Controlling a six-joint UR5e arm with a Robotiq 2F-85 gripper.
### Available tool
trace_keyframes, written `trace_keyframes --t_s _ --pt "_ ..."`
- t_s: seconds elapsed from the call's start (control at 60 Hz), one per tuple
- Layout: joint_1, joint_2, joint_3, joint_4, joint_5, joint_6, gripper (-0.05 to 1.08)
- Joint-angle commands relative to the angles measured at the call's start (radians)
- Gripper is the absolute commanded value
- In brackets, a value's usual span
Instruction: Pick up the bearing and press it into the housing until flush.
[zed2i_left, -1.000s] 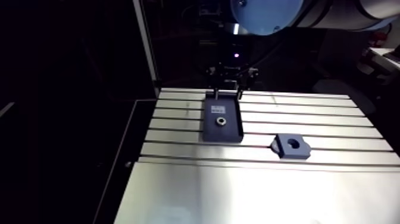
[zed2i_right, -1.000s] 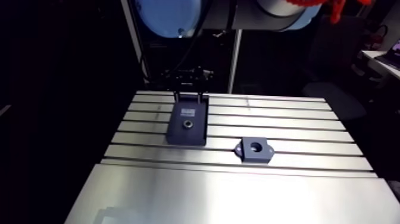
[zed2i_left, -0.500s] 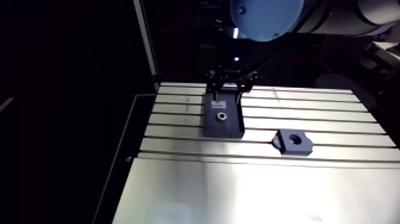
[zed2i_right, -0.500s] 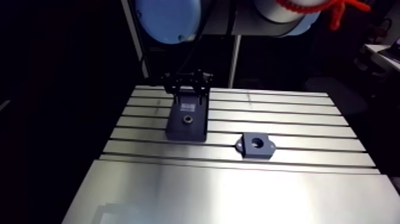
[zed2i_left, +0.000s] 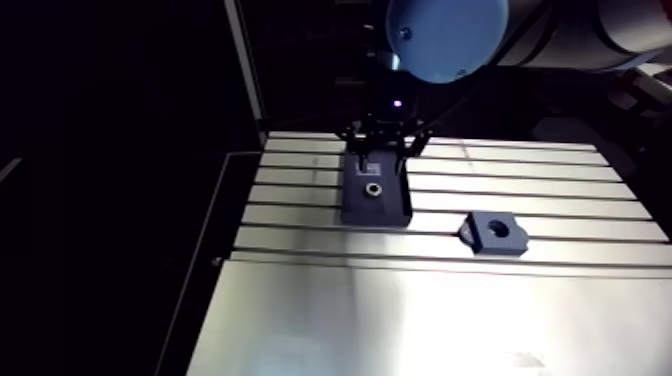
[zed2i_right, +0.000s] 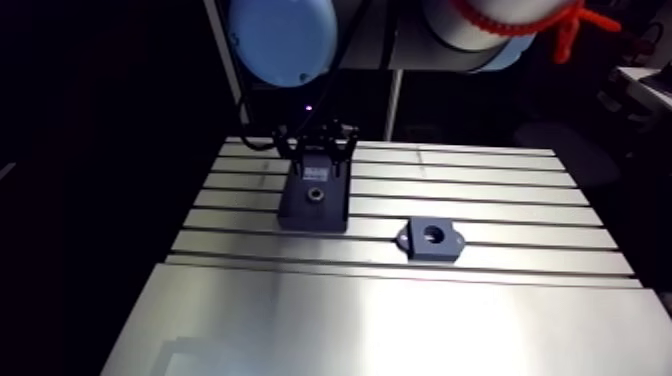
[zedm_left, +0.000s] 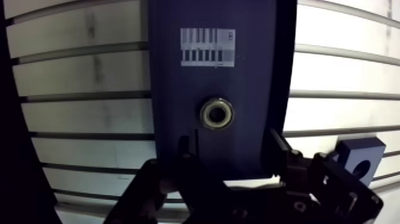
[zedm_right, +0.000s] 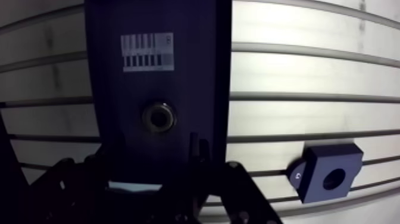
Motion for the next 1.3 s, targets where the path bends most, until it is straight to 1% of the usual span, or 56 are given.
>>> trace_keyframes --t_s 0.017,0.283,0.483,1.3 --pt "0.0 0.011 0.003 -0.012 0.0 0.0 0.35" --pt "0.002 0.022 0.006 -0.014 0.002 0.0 0.35" --pt "0.01 0.024 0.012 -0.049 0.002 -0.002 0.35" --pt "0.013 0.062 0.011 -0.055 -0.001 -0.002 0.35"
